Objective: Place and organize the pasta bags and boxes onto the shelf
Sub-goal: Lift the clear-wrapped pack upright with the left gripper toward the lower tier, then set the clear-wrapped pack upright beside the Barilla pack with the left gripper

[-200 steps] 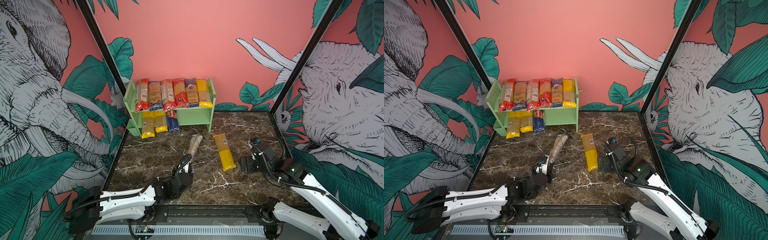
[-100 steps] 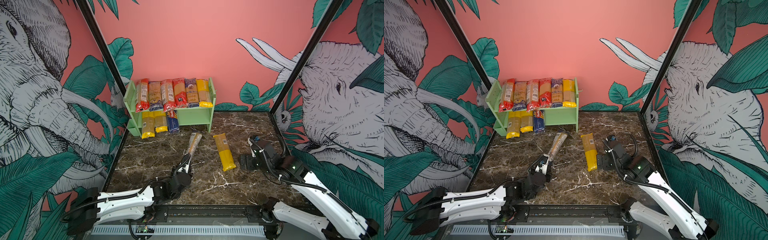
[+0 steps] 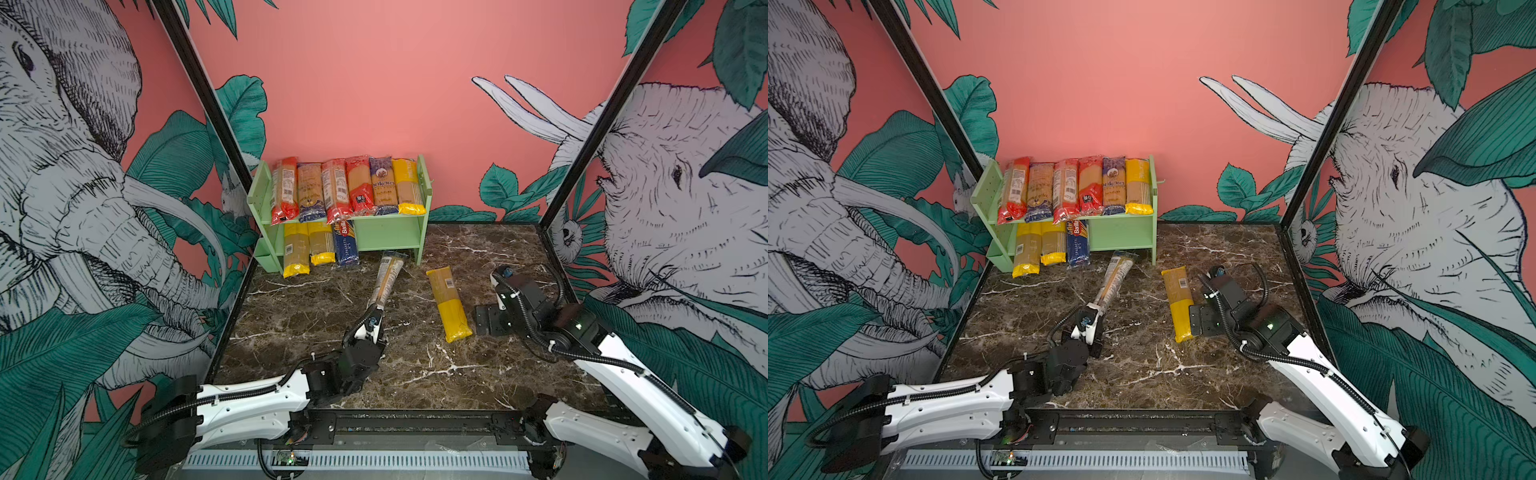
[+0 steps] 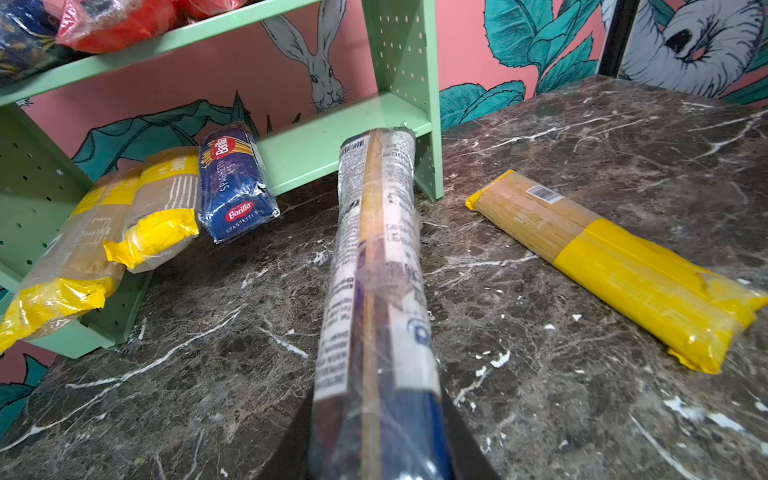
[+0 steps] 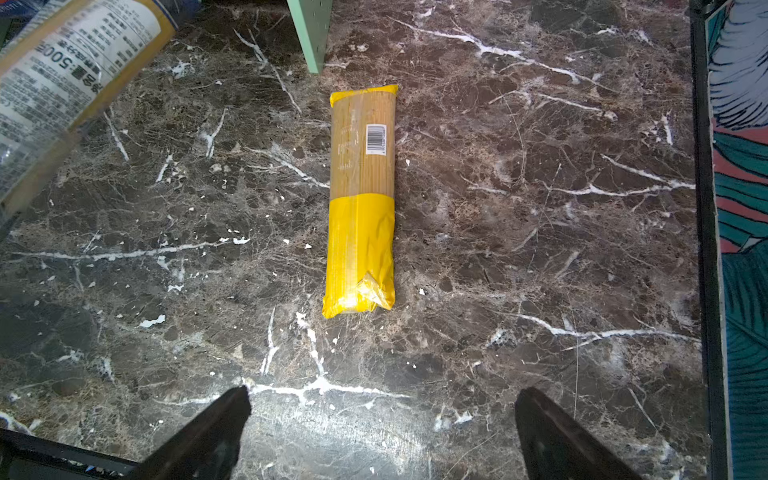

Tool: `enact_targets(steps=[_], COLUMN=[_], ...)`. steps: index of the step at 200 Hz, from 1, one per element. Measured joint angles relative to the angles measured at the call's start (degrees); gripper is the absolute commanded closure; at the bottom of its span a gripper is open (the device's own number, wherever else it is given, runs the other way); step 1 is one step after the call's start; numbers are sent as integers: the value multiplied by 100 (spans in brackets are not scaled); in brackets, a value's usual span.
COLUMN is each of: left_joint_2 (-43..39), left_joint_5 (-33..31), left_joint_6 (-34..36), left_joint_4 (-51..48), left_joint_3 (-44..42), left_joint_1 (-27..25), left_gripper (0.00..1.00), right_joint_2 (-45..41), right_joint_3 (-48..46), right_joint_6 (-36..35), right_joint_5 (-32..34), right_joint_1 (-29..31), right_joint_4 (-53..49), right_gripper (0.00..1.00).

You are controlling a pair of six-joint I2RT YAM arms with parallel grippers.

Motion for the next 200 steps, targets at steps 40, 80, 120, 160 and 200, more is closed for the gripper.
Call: enact_targets(steps=[40,80,120,160,200], left_joint_2=[428,1115,2396,3410,4089], left_joint_5=[297,570,625,538,503], left_joint_6=[162,267,219,151,76], left_joint_4=[382,852,1344,1537,1657], left_joint_3=[177,525,1327,2218,2863], left_joint_1=[772,1416,2004,2146,2236], left_gripper=[100,100,100,100,100], right_joint_2=[142,238,367,391,367], right_joint_3=[225,348,459,470,470], right_joint_6=[-83,-173,-264,-352,-448], right_joint_5=[44,170,282,302,273], right_joint_1=[0,0,-2,-50,-205], right_joint_4=[-13,-85,-116,-118,-118], right_gripper=[1,1,1,1,1])
